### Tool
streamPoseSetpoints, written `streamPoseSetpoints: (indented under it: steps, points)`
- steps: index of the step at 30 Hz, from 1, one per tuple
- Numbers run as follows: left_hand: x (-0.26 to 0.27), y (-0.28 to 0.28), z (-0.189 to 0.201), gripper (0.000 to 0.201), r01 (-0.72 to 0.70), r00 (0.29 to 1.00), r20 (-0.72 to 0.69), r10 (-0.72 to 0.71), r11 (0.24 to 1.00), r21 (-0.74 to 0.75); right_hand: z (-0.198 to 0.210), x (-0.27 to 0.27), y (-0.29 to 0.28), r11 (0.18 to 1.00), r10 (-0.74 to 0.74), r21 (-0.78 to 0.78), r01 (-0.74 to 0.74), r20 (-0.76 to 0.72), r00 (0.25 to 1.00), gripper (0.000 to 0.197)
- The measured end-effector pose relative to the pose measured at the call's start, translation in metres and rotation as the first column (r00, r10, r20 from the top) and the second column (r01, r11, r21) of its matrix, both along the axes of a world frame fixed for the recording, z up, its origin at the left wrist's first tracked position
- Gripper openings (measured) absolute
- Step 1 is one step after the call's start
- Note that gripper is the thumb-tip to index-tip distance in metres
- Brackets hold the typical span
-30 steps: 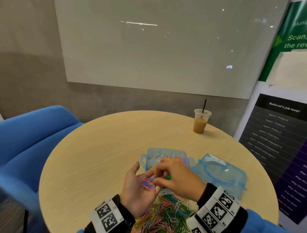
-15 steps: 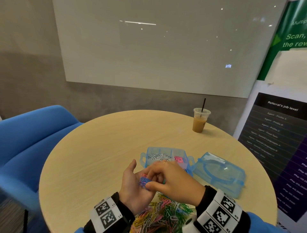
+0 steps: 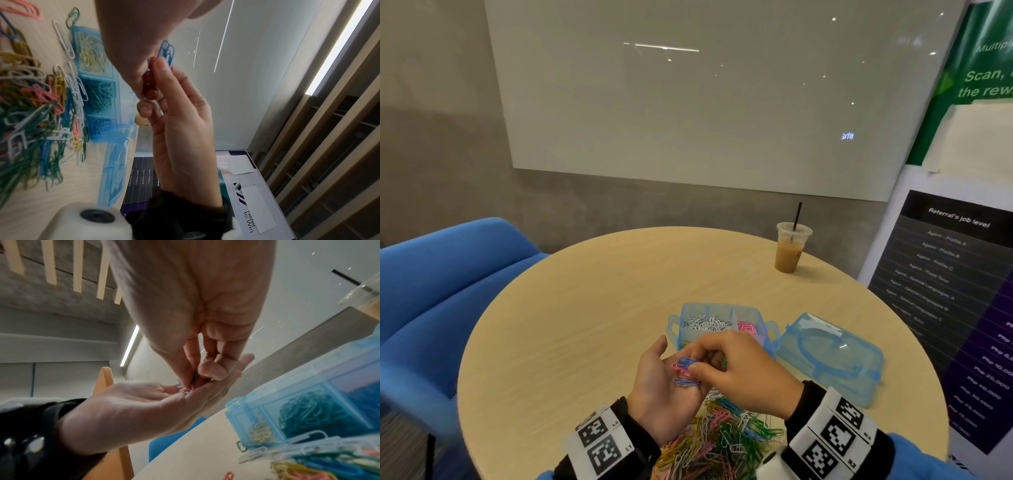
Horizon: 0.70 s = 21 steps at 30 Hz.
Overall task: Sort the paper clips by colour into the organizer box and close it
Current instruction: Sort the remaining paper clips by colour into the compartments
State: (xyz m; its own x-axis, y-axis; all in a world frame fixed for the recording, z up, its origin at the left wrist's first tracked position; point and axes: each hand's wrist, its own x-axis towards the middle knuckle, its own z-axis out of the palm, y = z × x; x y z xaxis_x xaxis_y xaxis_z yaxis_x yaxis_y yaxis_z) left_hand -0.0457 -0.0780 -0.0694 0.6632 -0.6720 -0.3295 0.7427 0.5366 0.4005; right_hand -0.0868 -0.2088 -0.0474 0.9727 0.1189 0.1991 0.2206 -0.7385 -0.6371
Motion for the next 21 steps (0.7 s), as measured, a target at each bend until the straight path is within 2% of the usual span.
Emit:
streamPoseSetpoints:
  steps: [7, 14, 19, 21]
  points:
    - [0.001, 0.001, 0.002, 0.078, -0.026, 0.998, -0.057, 0.023, 0.998, -0.052, 0.008, -0.003, 0.002, 1.0, 0.01, -0.026, -0.007, 0.121, 0.993, 0.014]
    - [-0.001, 0.001, 0.005, 0.073, -0.04, 0.999, -0.037, 0.039, 0.999, -0.017, 0.01, -0.005, 0.011, 0.986, 0.101, -0.146, -0.082, 0.126, 0.987, 0.011]
    - [-0.002, 0.001, 0.003, 0.072, -0.04, 0.998, -0.04, 0.038, 0.999, -0.037, 0.006, -0.002, 0.011, 0.926, 0.209, -0.348, -0.147, 0.149, 0.966, 0.018]
    - [-0.003, 0.001, 0.004, 0.072, -0.024, 0.999, -0.027, 0.022, 0.998, -0.066, 0.003, -0.002, 0.011, 0.902, 0.208, -0.41, -0.136, 0.134, 0.969, 0.02]
